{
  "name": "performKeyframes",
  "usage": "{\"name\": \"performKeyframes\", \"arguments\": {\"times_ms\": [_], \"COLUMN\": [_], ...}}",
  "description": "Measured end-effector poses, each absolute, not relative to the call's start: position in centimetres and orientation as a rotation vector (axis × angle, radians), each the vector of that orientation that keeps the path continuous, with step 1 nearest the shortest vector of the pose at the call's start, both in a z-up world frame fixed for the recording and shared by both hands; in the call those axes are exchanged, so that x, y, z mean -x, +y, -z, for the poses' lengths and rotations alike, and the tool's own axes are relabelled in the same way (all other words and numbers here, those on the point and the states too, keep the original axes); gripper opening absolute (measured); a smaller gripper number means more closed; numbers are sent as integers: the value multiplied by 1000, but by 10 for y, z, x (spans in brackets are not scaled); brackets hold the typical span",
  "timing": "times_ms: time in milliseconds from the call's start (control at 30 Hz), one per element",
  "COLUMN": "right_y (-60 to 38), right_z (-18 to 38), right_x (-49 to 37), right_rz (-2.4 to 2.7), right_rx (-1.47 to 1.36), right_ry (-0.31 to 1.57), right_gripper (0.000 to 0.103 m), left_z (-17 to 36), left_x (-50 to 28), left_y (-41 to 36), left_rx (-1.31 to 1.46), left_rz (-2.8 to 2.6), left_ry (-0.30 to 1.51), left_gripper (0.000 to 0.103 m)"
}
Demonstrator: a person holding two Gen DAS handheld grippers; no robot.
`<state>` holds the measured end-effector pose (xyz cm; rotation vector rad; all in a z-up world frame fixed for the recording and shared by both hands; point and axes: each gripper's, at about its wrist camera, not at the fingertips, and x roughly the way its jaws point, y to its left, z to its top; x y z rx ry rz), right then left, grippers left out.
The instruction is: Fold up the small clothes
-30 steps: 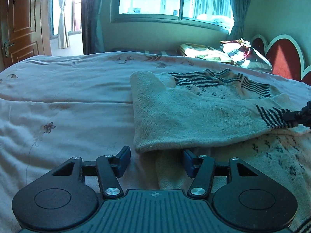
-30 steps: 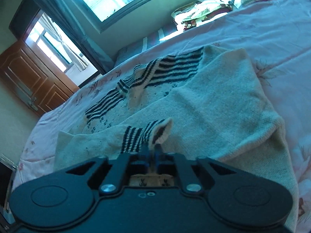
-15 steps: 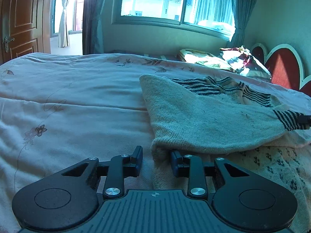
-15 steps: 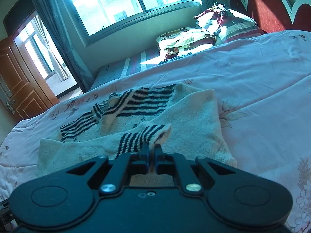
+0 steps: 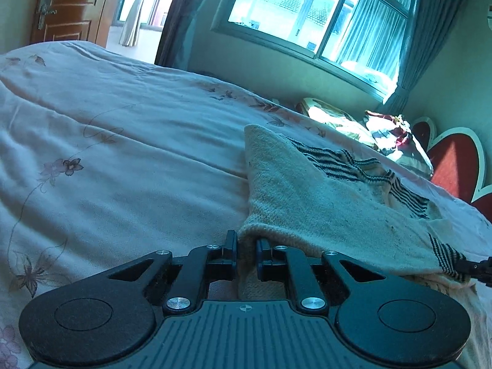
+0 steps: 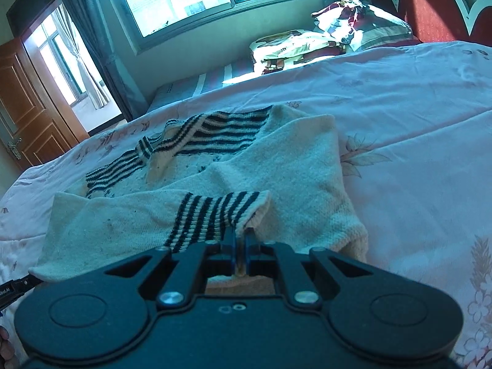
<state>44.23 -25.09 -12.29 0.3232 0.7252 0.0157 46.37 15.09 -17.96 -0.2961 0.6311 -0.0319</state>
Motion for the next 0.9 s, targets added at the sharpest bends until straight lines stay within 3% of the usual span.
{"name": "performKeyframes", "arguments": {"times_ms": [333,400,467,567,700,900], "right_y": [-254,-255,-255,-260,-264,-246], "right_z": [131,130,130,121,104,115], "right_x": [-436,-437,-438,-434,-423,-437], "right_rz": [-27,-33,-52,-58,-51,-99], "right_rx": [-323,-325,-316,-305,-304,-204], "right_ry": [744,749,765,751,669,724], "right_gripper": [7,8,11,21,20,16], "left_z": [180,178,174,156,131,163], "left_x": [-468,-462,-448,-432,-448,-471], "left_y": [144,144,149,160,146,127], "left_rx": [235,205,167,184,233,253], "left_rz": [35,41,27,7,97,109], "left_ry": [647,645,621,572,501,620], "left_gripper": [12,21,43,43,43,43]}}
